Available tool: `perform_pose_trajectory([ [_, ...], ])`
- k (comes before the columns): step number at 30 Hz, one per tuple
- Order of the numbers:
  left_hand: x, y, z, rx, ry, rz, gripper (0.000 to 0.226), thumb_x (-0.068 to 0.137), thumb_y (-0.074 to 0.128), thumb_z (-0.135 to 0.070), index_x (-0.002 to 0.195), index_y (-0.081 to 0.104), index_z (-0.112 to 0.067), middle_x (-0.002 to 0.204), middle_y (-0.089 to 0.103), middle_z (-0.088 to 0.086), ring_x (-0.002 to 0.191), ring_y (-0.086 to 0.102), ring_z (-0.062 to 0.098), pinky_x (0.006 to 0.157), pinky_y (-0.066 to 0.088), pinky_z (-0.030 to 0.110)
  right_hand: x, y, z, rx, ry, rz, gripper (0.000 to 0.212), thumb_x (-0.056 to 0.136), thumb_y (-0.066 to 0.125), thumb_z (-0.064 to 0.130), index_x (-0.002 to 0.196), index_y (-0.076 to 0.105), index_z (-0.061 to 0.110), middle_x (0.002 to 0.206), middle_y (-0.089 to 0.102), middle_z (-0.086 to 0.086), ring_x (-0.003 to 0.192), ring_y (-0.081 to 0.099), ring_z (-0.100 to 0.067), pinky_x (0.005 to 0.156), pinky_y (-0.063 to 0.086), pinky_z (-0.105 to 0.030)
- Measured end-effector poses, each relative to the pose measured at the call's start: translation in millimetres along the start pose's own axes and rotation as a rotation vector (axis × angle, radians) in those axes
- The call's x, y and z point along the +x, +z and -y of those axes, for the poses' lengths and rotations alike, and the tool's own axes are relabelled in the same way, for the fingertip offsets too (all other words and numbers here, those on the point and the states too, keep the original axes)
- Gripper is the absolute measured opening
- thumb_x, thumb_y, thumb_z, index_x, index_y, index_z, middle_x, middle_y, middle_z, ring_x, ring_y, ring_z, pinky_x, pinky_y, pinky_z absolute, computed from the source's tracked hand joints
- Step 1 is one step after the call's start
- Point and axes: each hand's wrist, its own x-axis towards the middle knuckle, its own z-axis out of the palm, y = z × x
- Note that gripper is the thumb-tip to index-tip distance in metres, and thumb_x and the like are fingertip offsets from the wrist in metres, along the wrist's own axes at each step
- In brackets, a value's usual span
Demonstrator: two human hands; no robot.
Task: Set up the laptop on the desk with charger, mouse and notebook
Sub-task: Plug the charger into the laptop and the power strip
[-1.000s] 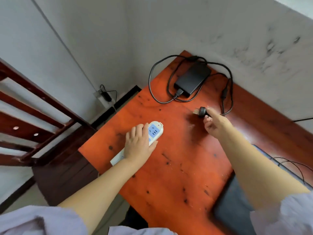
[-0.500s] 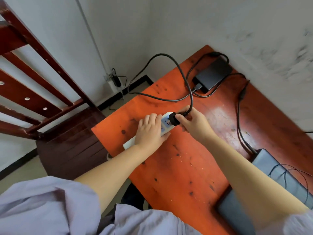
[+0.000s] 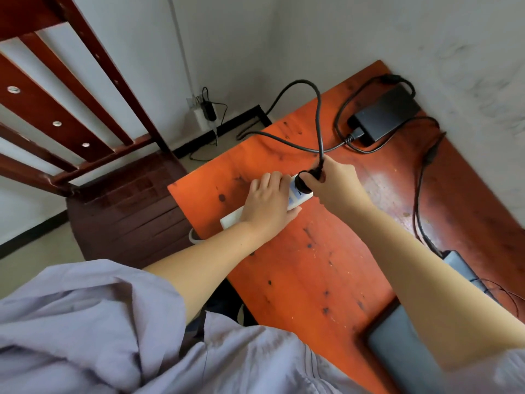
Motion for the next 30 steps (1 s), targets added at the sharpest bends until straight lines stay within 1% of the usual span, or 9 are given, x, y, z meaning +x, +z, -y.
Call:
perform_pose_trajectory([
  [2, 0, 1, 1, 0.019, 0.002, -0.011, 0.062, 0.08, 0.057, -0.053, 0.123, 0.049, -0.01, 0.111, 0.057, 0.007, 0.103, 0.053, 0.025, 0.085, 0.043, 0.036, 2, 2, 7, -0.066, -0.009, 0.018, 0.026, 0.088, 0.057, 0.031, 0.089, 0.05, 0.006, 0.08, 0.063, -0.017, 0.065, 0.061, -0.035, 0.061, 0.055, -0.043],
  [4, 0, 2, 1, 0.039, 0.006, -0.017, 0.062, 0.08, 0.055, -0.054, 0.123, 0.048, -0.01, 0.11, 0.057, 0.007, 0.102, 0.054, 0.025, 0.084, 0.043, 0.035, 2, 4, 11, -0.142, -0.01, 0.03, 0.028, 0.089, 0.056, 0.032, 0.091, 0.048, 0.005, 0.081, 0.062, -0.017, 0.064, 0.061, -0.035, 0.06, 0.054, -0.043],
  [8, -1, 2, 1, 0.041, 0.012, -0.024, 0.06, 0.081, 0.055, -0.054, 0.122, 0.049, -0.01, 0.11, 0.057, 0.007, 0.103, 0.054, 0.024, 0.085, 0.044, 0.035, 2, 8, 13, -0.245, 0.026, 0.067, 0.026, 0.091, 0.05, 0.032, 0.089, 0.037, 0.01, 0.068, 0.051, -0.008, 0.06, 0.05, -0.029, 0.05, 0.041, -0.033],
  [11, 0, 1, 1, -0.013, 0.017, -0.015, 0.058, 0.082, 0.057, -0.049, 0.121, 0.05, -0.008, 0.11, 0.057, 0.009, 0.104, 0.053, 0.026, 0.085, 0.042, 0.037, 11, 12, 19, -0.297, 0.008, 0.103, 0.02, 0.092, 0.047, 0.023, 0.087, 0.033, 0.01, 0.061, 0.04, -0.005, 0.054, 0.04, -0.025, 0.047, 0.032, -0.031],
  [14, 1, 1, 1, -0.038, 0.026, -0.027, 0.056, 0.081, 0.06, -0.047, 0.119, 0.051, -0.008, 0.109, 0.058, 0.01, 0.103, 0.053, 0.027, 0.084, 0.042, 0.037, 17, 13, 24, -0.312, 0.006, 0.112, 0.017, 0.091, 0.046, 0.019, 0.086, 0.032, 0.01, 0.059, 0.037, -0.007, 0.051, 0.036, -0.024, 0.044, 0.025, -0.031],
  [19, 0, 2, 2, -0.024, 0.029, -0.026, 0.058, 0.081, 0.058, -0.048, 0.124, 0.047, -0.009, 0.113, 0.056, 0.009, 0.106, 0.052, 0.026, 0.086, 0.043, 0.038, -9, 23, 5, -0.144, -0.028, 0.07, 0.024, 0.095, 0.047, 0.025, 0.086, 0.028, 0.013, 0.069, 0.053, -0.015, 0.058, 0.048, -0.033, 0.05, 0.036, -0.036],
  [22, 1, 1, 3, -0.041, 0.036, -0.034, 0.057, 0.079, 0.061, -0.045, 0.122, 0.05, -0.008, 0.112, 0.057, 0.01, 0.105, 0.053, 0.028, 0.085, 0.044, 0.039, -8, 28, 1, -0.135, -0.047, 0.038, 0.024, 0.095, 0.046, 0.026, 0.087, 0.027, 0.013, 0.076, 0.059, -0.02, 0.065, 0.055, -0.038, 0.052, 0.041, -0.04],
  [28, 1, -3, 2, -0.067, 0.031, 0.006, 0.056, 0.077, 0.066, -0.042, 0.119, 0.051, -0.008, 0.113, 0.057, 0.01, 0.107, 0.053, 0.029, 0.085, 0.044, 0.04, -8, 29, -4, -0.119, -0.063, 0.021, 0.024, 0.094, 0.047, 0.027, 0.088, 0.028, 0.013, 0.072, 0.056, -0.014, 0.063, 0.053, -0.035, 0.051, 0.039, -0.038],
  [30, 1, -4, 2, -0.081, 0.024, 0.049, 0.057, 0.079, 0.065, -0.043, 0.122, 0.048, -0.011, 0.117, 0.054, 0.009, 0.11, 0.049, 0.027, 0.089, 0.042, 0.039, -14, 25, -10, -0.073, -0.069, 0.039, 0.022, 0.094, 0.049, 0.028, 0.098, 0.036, 0.01, 0.076, 0.057, -0.01, 0.068, 0.054, -0.032, 0.055, 0.043, -0.039],
])
